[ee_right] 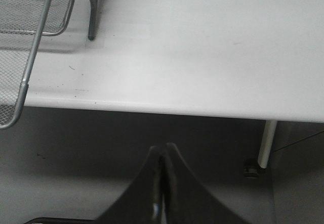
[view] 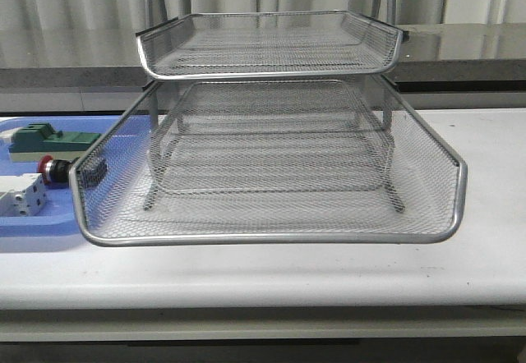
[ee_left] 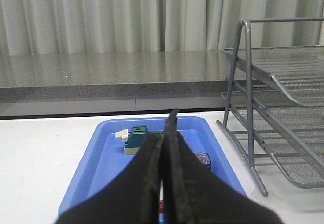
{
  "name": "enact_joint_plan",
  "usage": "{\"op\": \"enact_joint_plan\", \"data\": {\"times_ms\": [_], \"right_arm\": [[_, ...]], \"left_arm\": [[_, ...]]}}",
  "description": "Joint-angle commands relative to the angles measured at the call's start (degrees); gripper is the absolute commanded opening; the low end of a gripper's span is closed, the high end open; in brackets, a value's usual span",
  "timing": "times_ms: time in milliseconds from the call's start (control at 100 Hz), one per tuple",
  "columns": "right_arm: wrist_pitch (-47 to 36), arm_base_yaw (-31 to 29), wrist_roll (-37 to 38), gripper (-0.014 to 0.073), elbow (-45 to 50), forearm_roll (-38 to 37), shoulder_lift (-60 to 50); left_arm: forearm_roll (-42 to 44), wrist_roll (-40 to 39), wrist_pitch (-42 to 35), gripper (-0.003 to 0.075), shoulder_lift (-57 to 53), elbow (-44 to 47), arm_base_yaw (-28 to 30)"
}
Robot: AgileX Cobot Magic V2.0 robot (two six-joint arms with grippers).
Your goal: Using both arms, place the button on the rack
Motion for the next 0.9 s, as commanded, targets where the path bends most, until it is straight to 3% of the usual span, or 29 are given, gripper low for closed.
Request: {"op": "enact_joint_plan", "data": {"times_ms": [0, 380, 500, 730, 890], "right_arm": [[-2.8, -0.1, -0.1, -0.0068, -1.8, -0.8, 0.2], [-2.8, -0.1, -0.1, -0.0068, -1.8, -0.8, 0.2], [-2.8, -0.1, -0.1, -0.0068, -1.8, -0.8, 0.2], [-2.8, -0.1, -0.1, -0.0068, -1.8, -0.8, 0.2], [-2.8, -0.1, -0.1, -0.0068, -1.8, -0.8, 0.2]], "left_arm": [[-0.5, -0.3, -4.8, -0.002, -1.8, 1.9, 0.1], [-3.1, -0.8, -8.3, -0.002, -1.8, 0.5, 0.1], [-8.5, -0.8, -2.9, -0.002, 0.1, -4.2, 0.1], [-9.9, -0.8, 2.6, -0.002, 10.4, -18.3, 0.1], [-9.5, -0.7, 13.7, -0.002, 22.4, -31.1, 0.1]]}}
